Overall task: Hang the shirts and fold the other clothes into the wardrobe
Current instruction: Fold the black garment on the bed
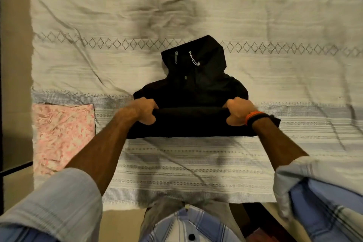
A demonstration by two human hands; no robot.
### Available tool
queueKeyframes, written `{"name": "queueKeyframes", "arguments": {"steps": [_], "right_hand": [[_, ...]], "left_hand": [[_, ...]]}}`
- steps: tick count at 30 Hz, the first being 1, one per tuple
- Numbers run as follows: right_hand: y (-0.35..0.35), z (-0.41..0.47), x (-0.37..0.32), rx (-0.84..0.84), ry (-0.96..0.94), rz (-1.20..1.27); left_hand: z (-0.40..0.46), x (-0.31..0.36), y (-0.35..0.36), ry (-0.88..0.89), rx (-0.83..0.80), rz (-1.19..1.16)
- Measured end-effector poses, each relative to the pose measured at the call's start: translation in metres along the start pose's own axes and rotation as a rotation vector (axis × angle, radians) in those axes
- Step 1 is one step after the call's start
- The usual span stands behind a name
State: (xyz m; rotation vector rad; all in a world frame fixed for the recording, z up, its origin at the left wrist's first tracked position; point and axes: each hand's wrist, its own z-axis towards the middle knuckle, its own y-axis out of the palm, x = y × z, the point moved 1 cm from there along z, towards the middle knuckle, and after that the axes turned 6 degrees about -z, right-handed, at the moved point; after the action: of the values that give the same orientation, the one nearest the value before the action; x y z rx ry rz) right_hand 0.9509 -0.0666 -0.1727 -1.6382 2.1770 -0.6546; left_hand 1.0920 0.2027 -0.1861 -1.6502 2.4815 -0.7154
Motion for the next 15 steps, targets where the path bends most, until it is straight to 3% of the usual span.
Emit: {"name": "queueKeyframes", "arguments": {"steps": [6,15], "right_hand": [[0.056,-0.039,-0.014,0.090,0.017,-0.059],[0.141,-0.111,-0.036,0.209,0.058,-0.111]], "left_hand": [[-0.029,0.002,0.066,0.011,0.043,0.108],[-0.089,0.002,0.154,0.080,0.235,0.192]]}}
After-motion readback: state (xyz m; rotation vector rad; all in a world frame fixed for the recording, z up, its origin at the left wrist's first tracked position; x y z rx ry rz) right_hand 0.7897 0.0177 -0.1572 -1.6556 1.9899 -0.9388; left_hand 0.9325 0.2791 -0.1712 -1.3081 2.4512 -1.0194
